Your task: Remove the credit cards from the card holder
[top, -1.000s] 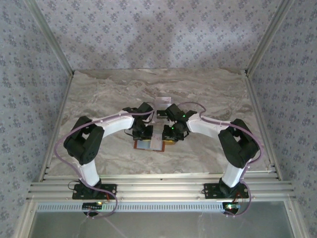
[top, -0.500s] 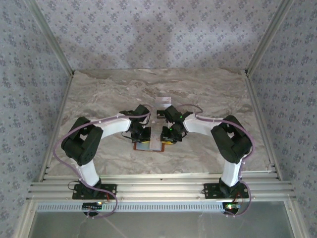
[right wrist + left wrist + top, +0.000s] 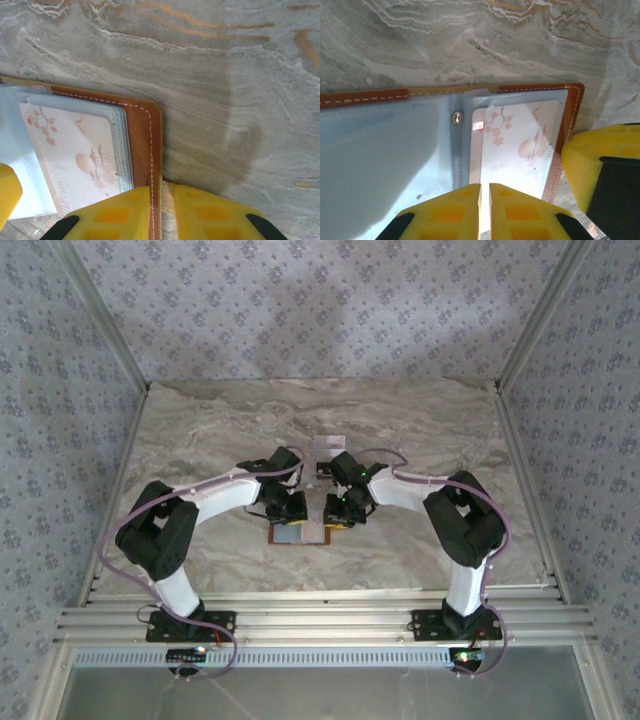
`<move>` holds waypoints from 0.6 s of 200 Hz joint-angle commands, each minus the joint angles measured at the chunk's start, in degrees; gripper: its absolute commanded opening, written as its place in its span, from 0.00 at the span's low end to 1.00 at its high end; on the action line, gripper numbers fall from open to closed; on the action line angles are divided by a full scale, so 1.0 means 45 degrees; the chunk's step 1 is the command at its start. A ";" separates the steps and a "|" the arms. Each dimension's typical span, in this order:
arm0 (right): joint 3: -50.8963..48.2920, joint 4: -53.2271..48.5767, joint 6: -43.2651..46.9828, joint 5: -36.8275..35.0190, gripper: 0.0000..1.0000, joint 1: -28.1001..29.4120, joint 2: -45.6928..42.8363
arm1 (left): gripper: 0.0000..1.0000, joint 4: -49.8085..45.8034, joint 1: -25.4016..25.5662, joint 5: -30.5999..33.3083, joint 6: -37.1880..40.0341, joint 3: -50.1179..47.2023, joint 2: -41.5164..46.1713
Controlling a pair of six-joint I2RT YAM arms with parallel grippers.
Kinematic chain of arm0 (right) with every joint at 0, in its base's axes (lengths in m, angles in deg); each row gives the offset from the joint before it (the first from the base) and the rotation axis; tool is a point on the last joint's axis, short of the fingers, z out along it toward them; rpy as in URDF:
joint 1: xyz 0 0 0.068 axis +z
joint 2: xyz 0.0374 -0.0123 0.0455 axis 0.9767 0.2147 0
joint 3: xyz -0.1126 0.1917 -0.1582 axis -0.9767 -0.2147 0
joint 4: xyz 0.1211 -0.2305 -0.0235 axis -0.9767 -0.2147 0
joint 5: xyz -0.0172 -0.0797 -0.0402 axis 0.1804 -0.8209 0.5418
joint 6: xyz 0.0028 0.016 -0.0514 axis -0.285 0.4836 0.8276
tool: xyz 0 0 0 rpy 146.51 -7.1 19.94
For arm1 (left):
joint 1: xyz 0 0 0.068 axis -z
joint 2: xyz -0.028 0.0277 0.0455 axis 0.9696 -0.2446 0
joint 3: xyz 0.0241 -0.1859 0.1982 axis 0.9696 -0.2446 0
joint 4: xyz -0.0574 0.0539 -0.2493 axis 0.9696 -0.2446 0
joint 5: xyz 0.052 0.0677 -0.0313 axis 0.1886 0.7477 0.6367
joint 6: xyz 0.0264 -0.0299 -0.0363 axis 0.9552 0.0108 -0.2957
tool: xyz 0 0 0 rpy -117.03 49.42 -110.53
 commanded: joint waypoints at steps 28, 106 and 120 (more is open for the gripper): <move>0.0234 -0.0394 0.0266 -0.0439 0.22 -0.0085 0.0240 | 0.13 0.0454 0.0026 -0.0687 -0.0216 0.0186 -0.0530; 0.0175 -0.0377 0.0247 -0.0431 0.22 -0.0115 0.0088 | 0.15 0.0153 0.0011 0.0081 -0.0047 -0.0121 -0.0527; 0.0194 -0.0407 0.0226 -0.0435 0.22 -0.0117 0.0046 | 0.15 0.0158 0.0015 0.0099 -0.0070 -0.0150 -0.0431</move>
